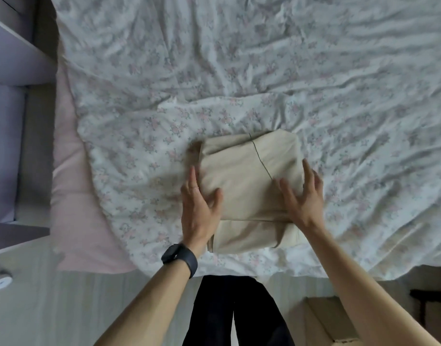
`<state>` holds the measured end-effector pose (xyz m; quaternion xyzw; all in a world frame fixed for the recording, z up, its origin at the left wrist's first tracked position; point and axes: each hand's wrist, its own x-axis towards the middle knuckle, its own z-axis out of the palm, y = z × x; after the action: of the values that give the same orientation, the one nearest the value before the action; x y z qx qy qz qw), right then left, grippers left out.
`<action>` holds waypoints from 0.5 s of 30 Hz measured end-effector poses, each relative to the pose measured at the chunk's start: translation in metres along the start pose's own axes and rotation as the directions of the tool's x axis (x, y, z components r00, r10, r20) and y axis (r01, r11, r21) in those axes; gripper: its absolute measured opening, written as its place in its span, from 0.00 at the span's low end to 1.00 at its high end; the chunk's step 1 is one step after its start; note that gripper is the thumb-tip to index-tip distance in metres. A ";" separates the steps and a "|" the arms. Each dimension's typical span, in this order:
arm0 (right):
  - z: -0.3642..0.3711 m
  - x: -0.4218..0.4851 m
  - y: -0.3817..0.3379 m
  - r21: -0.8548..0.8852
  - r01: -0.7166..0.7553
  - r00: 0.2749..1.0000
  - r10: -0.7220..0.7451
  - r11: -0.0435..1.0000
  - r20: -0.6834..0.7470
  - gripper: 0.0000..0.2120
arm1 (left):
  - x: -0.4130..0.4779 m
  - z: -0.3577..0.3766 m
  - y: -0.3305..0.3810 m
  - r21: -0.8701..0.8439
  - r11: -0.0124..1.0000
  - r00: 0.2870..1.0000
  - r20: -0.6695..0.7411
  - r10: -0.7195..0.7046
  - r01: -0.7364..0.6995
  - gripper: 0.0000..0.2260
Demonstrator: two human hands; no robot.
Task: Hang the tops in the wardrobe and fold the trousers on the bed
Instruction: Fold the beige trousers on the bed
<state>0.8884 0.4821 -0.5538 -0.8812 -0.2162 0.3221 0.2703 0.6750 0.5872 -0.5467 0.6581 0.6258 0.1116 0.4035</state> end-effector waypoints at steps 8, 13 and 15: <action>-0.014 -0.008 0.008 0.081 -0.193 0.962 0.172 0.978 0.214 0.40 | 0.031 -0.022 -0.008 -0.269 0.743 0.769 0.420 -0.483 0.613 0.49; -0.021 0.012 0.011 0.099 -0.252 0.920 0.206 0.963 0.334 0.43 | 0.046 -0.033 -0.017 -0.283 0.694 0.694 0.582 -0.425 0.662 0.54; -0.021 0.014 0.013 0.106 -0.242 0.921 0.194 0.965 0.338 0.43 | 0.048 -0.037 -0.009 -0.305 0.674 0.680 0.614 -0.401 0.673 0.49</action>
<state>0.9152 0.4731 -0.5543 -0.8126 -0.1340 0.5056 0.2571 0.6532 0.6442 -0.5459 0.3084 0.6172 -0.0299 0.7232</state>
